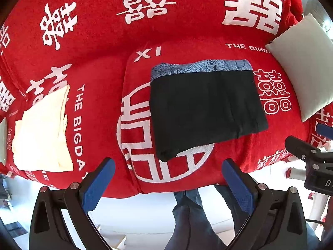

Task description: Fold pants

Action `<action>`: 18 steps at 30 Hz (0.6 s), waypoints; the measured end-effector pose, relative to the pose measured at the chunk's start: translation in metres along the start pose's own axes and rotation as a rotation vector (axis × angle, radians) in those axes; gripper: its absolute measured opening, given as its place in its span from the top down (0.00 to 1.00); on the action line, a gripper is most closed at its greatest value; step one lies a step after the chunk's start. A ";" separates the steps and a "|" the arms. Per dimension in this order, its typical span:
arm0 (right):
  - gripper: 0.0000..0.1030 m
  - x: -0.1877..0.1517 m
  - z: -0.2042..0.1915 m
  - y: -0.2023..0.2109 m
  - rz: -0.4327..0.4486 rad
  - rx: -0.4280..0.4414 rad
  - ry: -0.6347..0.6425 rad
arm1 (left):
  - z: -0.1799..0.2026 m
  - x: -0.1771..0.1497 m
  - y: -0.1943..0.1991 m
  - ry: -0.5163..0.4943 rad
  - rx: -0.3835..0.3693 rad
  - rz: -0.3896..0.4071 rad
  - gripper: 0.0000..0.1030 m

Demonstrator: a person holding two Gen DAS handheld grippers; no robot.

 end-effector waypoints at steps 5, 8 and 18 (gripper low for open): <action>0.00 0.000 0.001 -0.004 -0.006 0.001 0.001 | 0.000 0.000 -0.001 0.003 -0.007 -0.004 0.00; 0.00 0.000 0.001 -0.004 -0.005 0.001 0.002 | 0.000 0.000 -0.003 0.004 -0.005 -0.005 0.00; 0.00 -0.002 0.004 -0.007 -0.013 0.001 -0.008 | 0.008 0.001 -0.002 -0.015 -0.010 0.012 0.00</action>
Point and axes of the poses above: each gripper's, at about its wrist camera, not at the fingertips, and y roughly against the way its jaws point, z to its right, x to its top, the point moved 7 cm from there along -y, roughly the way its jaws point, and after that the axes turned 2 degrees about z, right-handed, at the moved point
